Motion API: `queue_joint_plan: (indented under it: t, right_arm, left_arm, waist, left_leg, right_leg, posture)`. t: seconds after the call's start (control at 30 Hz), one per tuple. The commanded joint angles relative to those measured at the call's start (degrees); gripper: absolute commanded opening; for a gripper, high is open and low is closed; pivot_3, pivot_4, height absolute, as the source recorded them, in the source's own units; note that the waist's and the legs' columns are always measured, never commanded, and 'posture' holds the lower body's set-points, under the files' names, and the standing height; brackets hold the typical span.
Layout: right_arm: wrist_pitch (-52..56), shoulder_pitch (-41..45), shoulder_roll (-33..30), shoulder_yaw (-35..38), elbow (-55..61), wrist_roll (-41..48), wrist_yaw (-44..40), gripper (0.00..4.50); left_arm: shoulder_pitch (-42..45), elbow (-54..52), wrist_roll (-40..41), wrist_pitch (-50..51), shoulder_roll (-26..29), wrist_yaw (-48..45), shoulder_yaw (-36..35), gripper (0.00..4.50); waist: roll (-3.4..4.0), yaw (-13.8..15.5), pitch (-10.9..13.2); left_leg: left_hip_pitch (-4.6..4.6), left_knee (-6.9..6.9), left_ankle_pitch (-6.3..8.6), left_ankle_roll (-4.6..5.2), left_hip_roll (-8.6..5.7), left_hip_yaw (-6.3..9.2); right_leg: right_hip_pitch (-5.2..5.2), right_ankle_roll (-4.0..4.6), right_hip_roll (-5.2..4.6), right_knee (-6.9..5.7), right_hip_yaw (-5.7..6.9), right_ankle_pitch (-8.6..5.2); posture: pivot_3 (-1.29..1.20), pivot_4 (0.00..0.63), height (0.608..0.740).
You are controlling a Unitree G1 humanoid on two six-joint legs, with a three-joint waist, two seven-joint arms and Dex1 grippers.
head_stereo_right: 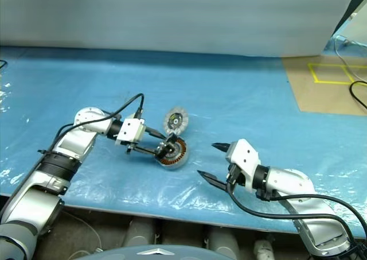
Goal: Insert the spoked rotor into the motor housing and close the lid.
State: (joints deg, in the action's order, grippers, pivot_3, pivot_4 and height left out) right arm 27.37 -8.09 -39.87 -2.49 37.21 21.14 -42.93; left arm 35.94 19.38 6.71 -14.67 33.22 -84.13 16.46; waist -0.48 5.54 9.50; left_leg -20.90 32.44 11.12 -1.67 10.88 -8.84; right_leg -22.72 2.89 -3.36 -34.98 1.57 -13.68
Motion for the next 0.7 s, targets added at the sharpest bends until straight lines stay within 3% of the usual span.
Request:
queue_joint_plan:
  t: [0.03,0.13,0.33,0.7]
  right_arm:
    - [-3.9,-1.8,0.9,-1.7,-1.2,-2.4,0.2,4.5]
    - [-6.0,-2.3,1.3,-2.1,-3.1,-3.5,-0.1,4.5]
    - [-7.9,-2.4,1.4,-2.0,-4.8,-4.0,-0.6,4.5]
    - [-7.3,-1.2,1.4,-2.1,-5.1,-3.6,-1.1,4.5]
  left_arm:
    - [0.7,-0.5,-0.9,0.2,0.4,0.0,0.7,1.77]
    - [1.0,-0.6,-0.8,0.6,0.3,-0.7,0.9,1.77]
    - [2.3,-0.8,0.4,1.8,-1.1,0.2,-0.1,3.61]
    - [2.3,-3.2,4.0,2.4,-1.5,1.7,-3.0,3.61]
  waist:
    - [0.0,0.0,0.0]
    - [0.0,0.0,0.0]
    - [0.0,0.0,0.0]
    - [0.0,0.0,0.0]
  left_leg:
    - [0.0,0.0,0.0,0.0,0.0,0.0]
    - [-0.01,-0.01,0.0,0.0,0.0,0.0]
    - [-0.01,0.0,0.0,0.0,0.01,0.0]
    - [-0.06,0.0,0.0,0.0,0.0,0.0]
  right_leg:
    - [0.0,0.0,0.0,0.0,0.0,0.0]
    - [-0.01,0.0,0.0,0.01,0.0,0.0]
    - [-0.02,0.0,0.0,0.0,0.0,0.0]
    - [-0.05,0.0,0.0,0.01,0.0,0.0]
  posture:
    - [0.0,0.15,0.74]
    - [0.0,0.15,0.74]
    - [0.0,0.15,0.74]
    - [0.0,0.15,0.74]
